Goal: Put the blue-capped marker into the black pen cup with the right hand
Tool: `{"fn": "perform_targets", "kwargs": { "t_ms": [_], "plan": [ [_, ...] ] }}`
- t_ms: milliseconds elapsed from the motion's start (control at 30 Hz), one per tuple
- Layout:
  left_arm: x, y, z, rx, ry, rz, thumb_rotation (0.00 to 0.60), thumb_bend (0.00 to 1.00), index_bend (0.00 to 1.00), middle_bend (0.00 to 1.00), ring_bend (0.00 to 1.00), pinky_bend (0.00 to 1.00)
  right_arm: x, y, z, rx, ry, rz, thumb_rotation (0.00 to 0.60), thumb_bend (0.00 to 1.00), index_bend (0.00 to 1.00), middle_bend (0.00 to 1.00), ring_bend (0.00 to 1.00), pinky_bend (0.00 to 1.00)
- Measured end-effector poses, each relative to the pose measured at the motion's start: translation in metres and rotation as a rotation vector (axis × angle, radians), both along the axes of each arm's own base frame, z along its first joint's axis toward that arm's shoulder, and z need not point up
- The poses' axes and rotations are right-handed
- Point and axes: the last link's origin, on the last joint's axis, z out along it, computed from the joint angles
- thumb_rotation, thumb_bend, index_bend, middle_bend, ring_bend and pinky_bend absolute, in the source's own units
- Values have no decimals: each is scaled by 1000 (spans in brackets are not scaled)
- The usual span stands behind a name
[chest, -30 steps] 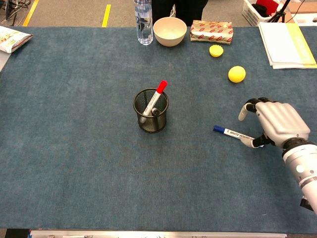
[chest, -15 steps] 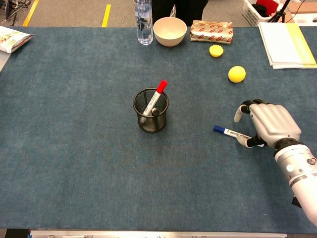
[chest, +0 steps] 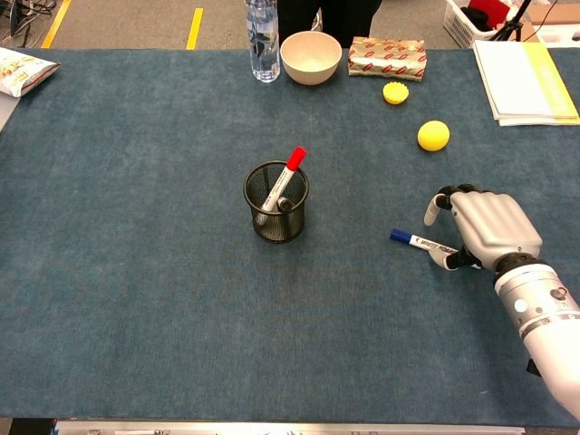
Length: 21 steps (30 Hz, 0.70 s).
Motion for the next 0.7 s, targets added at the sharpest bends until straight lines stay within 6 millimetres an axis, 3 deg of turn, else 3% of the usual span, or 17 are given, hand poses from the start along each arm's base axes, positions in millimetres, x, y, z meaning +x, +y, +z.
{"fn": "perform_targets", "kwargs": {
  "t_ms": [700],
  "plan": [
    [0, 0, 1, 1, -1, 1, 600, 153, 458, 366, 282, 450, -3, 2, -8, 23, 14, -9, 600, 310, 452, 250, 156, 225]
  ]
}}
